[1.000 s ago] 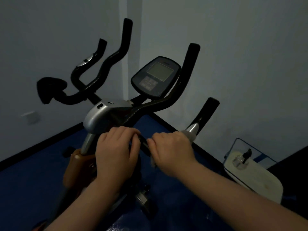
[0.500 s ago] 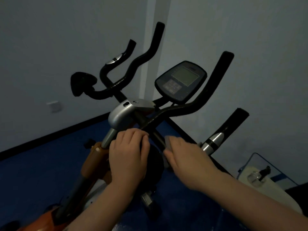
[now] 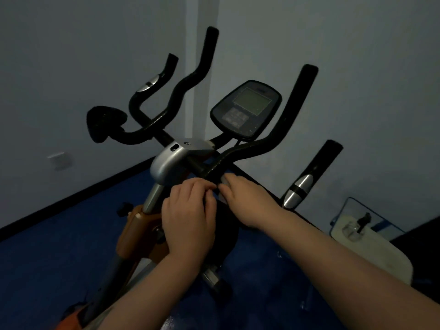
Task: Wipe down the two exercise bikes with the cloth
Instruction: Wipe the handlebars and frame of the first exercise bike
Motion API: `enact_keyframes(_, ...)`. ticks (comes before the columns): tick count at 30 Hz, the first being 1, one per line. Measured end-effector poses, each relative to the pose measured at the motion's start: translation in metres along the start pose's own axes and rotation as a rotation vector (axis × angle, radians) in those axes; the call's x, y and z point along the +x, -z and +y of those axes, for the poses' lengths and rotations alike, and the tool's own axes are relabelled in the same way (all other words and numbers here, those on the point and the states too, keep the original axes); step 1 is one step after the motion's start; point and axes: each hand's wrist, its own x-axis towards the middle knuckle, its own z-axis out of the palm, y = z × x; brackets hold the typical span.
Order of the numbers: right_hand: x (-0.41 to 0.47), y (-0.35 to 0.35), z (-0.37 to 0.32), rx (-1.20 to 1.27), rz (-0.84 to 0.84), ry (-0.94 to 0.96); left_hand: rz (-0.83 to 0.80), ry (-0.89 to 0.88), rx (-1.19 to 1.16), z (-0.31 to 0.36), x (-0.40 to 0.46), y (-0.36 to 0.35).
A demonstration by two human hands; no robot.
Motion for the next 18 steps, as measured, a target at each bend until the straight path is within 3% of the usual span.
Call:
enact_keyframes(3, 0.004, -0.004, -0.003, 0.017, 0.107, -0.030, -0.028, 0.009, -0.028, 0.002, 0.000, 0.003)
enact_keyframes(8, -0.057, 0.020, 0.029, -0.286, 0.121, 0.244, -0.111, -0.009, -0.088, 0.016, 0.013, 0.010)
enact_keyframes(10, -0.064, 0.040, 0.056, -0.393, 0.173, 0.286, -0.224, -0.076, -0.114, 0.029, 0.025, 0.003)
enact_keyframes(12, -0.062, 0.058, 0.078, -0.361, 0.358, 0.208, -0.386, -0.060, -0.154, 0.044, 0.036, -0.007)
enact_keyframes(15, -0.062, 0.032, 0.065, -0.183, 0.572, 0.049, -0.525, -0.133, 0.164, 0.052, 0.040, -0.024)
enact_keyframes(18, -0.074, 0.000, 0.055, -0.181, 0.552, 0.183, -0.512, -0.201, 0.258, 0.047, 0.037, -0.028)
